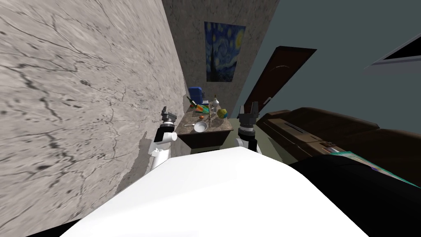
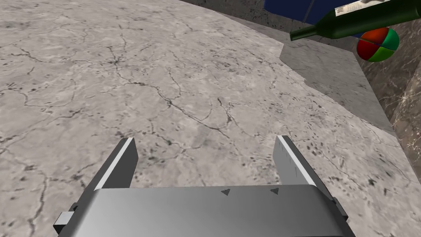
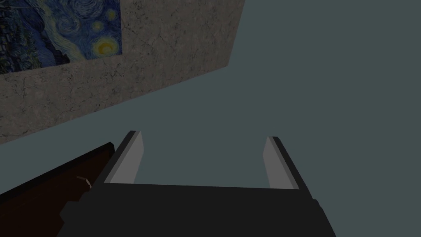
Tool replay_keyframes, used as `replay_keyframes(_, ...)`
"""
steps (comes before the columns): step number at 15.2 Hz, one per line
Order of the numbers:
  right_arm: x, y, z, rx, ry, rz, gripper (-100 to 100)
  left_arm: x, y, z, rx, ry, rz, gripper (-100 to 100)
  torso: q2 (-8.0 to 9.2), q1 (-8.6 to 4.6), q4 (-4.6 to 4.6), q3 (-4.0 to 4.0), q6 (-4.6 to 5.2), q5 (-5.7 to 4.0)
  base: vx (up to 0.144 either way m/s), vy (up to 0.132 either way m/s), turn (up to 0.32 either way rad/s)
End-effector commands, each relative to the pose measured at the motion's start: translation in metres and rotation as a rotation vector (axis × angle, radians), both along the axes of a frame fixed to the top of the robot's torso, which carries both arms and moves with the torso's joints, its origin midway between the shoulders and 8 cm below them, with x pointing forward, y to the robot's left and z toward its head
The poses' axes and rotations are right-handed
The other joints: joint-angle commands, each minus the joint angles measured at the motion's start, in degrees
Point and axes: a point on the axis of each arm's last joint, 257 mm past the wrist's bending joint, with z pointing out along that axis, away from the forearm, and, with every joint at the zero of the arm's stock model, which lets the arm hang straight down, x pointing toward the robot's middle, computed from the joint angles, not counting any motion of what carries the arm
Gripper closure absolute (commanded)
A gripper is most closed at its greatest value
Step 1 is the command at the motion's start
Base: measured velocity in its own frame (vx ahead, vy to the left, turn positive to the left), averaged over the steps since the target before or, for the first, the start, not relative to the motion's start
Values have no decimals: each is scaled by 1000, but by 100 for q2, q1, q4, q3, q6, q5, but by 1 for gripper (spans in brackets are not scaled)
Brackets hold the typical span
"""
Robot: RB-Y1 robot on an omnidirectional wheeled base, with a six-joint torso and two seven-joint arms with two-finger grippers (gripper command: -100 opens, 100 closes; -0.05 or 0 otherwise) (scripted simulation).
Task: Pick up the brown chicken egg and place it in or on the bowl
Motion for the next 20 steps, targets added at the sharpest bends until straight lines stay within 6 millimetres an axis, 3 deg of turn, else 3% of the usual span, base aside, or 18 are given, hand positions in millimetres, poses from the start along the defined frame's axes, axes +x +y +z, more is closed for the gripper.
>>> replay_keyframes(1,0,0,0,0,0,0,0,8,0,-3,-15,21,-3,-100,0,0,0,0,0,0,-17,-18,-8)
replay_keyframes(2,0,0,0,0,0,0,0,22,4,-12,-47,56,-8,-100,-1,1,0,0,0,0,-18,-21,-17)
replay_keyframes(10,0,0,0,0,0,0,0,60,3,-35,-120,162,-23,-100,-2,-1,-1,-1,0,0,-17,-23,-14)
replay_keyframes(14,0,0,0,0,0,0,0,92,-5,-56,-179,258,-41,-100,-4,-1,-1,-2,0,0,-15,-23,-14)
replay_keyframes(20,0,0,0,0,0,0,0,121,-20,-78,-224,367,-62,-100,-6,1,-2,-4,0,0,-6,-18,-6)
